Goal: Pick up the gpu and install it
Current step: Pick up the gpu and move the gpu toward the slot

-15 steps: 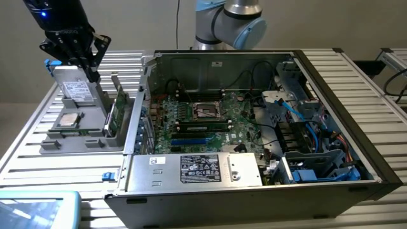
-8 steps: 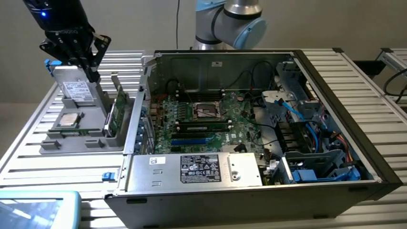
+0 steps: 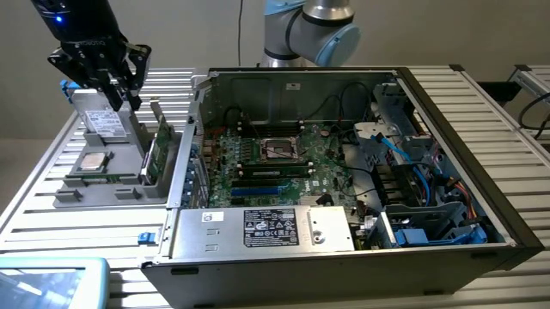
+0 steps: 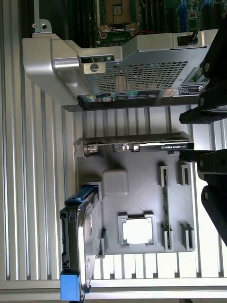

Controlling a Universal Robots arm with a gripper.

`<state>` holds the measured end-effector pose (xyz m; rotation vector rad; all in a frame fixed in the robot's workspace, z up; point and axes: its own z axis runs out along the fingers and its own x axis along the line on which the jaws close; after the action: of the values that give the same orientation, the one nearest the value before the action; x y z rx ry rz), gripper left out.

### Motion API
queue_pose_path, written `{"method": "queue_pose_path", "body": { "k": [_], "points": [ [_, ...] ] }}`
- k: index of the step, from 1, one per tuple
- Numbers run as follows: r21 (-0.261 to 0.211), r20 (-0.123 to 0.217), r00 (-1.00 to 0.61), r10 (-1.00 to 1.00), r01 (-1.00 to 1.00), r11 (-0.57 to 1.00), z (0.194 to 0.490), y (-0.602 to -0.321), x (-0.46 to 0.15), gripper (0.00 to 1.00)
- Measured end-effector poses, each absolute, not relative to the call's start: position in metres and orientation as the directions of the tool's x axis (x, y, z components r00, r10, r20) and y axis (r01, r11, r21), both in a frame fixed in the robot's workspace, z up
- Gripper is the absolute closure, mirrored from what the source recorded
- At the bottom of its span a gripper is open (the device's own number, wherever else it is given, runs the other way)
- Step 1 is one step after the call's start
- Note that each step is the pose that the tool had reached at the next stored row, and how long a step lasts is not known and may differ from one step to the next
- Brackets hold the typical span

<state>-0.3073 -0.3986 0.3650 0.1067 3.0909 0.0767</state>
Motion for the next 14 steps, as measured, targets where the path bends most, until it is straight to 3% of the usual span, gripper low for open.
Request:
{"method": "queue_pose_path", "body": {
  "k": [1,6,14],
  "points": [
    [0.051,-0.047,-0.996,0.070,0.068,0.996,0.365,-0.399,-0.307,0.62],
    [0.054,-0.064,-0.995,0.070,0.067,0.996,0.359,-0.398,-0.318,0.62],
    [0.080,-0.063,-0.995,0.073,0.067,0.995,0.347,-0.398,-0.318,0.62]
  ]
}}
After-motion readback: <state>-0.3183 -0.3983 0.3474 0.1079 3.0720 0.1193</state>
